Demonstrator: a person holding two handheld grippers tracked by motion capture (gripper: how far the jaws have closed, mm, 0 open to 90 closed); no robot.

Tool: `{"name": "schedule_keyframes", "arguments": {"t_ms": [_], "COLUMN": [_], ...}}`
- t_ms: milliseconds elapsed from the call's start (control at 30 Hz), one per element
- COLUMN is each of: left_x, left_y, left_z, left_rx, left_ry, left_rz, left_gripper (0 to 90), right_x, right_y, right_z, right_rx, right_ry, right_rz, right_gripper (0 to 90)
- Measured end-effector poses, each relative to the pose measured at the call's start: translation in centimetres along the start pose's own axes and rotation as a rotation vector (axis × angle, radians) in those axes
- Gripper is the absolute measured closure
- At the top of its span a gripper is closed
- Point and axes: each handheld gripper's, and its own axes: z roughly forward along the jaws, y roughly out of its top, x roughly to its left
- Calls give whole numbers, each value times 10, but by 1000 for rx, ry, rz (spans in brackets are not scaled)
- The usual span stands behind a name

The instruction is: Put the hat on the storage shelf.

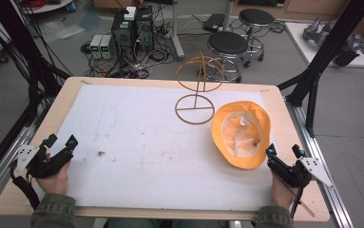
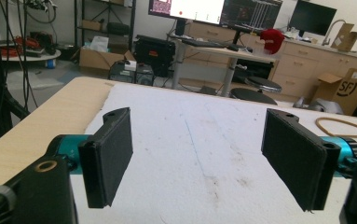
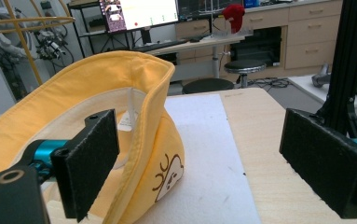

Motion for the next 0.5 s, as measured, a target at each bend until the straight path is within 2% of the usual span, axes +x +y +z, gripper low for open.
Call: {"name": "schedule_keyframes", "arguments": {"t_ms": [500], "left_x": [0], "left_y": [0], "left_z": [0], "left_rx": [5], "left_ry": [1], "left_rz": [2], "left_gripper": [251], "right_x": [1], "right_y": [0], "right_z": [0], "right_rx": [5], "right_ry": [5], "right_rz": [3], "right_gripper": [107]}}
